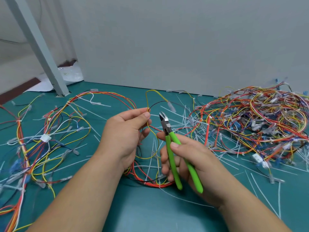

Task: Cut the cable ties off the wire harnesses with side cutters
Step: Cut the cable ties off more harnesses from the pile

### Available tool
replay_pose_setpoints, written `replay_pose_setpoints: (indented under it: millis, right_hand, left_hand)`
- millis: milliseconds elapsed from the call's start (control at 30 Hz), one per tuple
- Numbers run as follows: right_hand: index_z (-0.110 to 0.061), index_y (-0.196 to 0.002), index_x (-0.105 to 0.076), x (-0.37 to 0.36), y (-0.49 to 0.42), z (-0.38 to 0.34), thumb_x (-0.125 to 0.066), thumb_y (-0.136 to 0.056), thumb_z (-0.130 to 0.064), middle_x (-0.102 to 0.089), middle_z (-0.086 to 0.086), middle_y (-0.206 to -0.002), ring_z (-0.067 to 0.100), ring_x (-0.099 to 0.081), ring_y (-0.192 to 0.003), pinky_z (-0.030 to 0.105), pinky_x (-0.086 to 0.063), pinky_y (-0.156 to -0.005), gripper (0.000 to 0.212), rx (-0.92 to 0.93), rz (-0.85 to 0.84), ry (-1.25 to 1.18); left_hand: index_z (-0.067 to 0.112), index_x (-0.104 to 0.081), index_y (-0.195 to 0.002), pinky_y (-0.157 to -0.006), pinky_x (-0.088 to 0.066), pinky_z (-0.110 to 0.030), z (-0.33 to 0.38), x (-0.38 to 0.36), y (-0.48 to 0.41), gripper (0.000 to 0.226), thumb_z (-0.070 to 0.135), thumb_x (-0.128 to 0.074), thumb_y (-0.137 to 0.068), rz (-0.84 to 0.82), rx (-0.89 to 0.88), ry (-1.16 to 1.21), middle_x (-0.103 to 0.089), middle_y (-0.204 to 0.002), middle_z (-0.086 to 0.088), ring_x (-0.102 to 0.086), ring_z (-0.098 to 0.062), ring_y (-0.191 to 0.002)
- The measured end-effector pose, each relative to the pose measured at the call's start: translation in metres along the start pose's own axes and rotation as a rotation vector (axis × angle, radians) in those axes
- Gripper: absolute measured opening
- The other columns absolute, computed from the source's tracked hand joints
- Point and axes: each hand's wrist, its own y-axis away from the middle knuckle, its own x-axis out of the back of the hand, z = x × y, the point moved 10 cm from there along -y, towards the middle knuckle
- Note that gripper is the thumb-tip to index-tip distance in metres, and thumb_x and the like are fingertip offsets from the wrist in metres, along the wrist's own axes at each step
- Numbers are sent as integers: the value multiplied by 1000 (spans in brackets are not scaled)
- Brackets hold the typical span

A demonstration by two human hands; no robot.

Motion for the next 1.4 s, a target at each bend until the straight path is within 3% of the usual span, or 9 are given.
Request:
replay_pose_setpoints:
  millis: [300,433,633,800,967,1033,1167,1267,1400]
  right_hand:
    - [-34,-110,-75,3,1,2,-73,-69,-46,-66,9,-84,19,-63,-69,32,-51,-60,43,1,58,216]
    - [-39,-111,-74,7,1,-5,-73,-70,-50,-61,-2,-74,13,-62,-65,29,-51,-62,43,77,117,367]
    - [-31,-112,-64,13,8,-27,-74,-76,-36,-60,14,-85,22,-53,-67,32,-48,-67,38,255,304,627]
    - [-27,-108,-67,14,7,-25,-72,-78,-33,-58,17,-87,20,-50,-67,31,-46,-65,31,261,299,584]
    - [-49,-101,-73,14,5,-28,-72,-79,-30,-61,12,-79,10,-51,-66,23,-46,-63,29,300,255,472]
    - [-48,-102,-72,14,6,-29,-72,-78,-34,-62,13,-81,10,-52,-65,23,-46,-63,28,310,253,482]
    - [-50,-105,-71,12,4,-25,-70,-77,-41,-60,-3,-75,9,-54,-66,22,-46,-58,30,291,211,500]
    - [-47,-107,-72,6,3,-22,-70,-77,-43,-58,12,-81,16,-53,-67,33,-46,-59,31,274,164,510]
    - [-44,-110,-72,5,4,-24,-70,-77,-41,-57,12,-82,18,-50,-66,31,-44,-57,33,290,153,470]
  left_hand:
    - [9,-70,-91,-55,-56,-18,-3,-3,4,6,3,-70,-89,-21,56,47,-74,-77,-6,-70,-9,-62]
    - [11,-70,-90,-50,-52,-17,-4,-9,7,4,7,-71,-90,-48,78,57,-72,-74,-4,-67,-8,-61]
    - [15,-72,-85,-47,-48,-16,-4,-8,9,5,12,-73,-89,-23,85,71,-70,-72,2,-64,-6,-60]
    - [16,-72,-90,-46,-44,-15,-7,-16,13,4,14,-73,-88,-108,103,18,-72,-74,4,-65,-5,-60]
    - [11,-73,-89,-53,-52,-18,-8,-21,14,5,6,-72,-87,-164,104,21,-74,-77,-4,-70,-11,-64]
    - [10,-72,-88,-54,-54,-20,-7,-22,15,6,4,-72,-88,-170,93,19,-73,-74,-5,-70,-12,-64]
    - [8,-70,-91,-54,-54,-18,-3,-22,14,6,3,-69,-89,-137,52,77,-73,-73,-4,-70,-10,-64]
    - [8,-69,-92,-56,-54,-19,2,-20,13,7,2,-68,-90,-120,12,109,-73,-74,-5,-69,-10,-63]
    - [15,-75,-86,-56,-52,-20,2,-20,13,8,8,-72,-88,-127,-10,18,-76,-83,-6,-71,-12,-71]
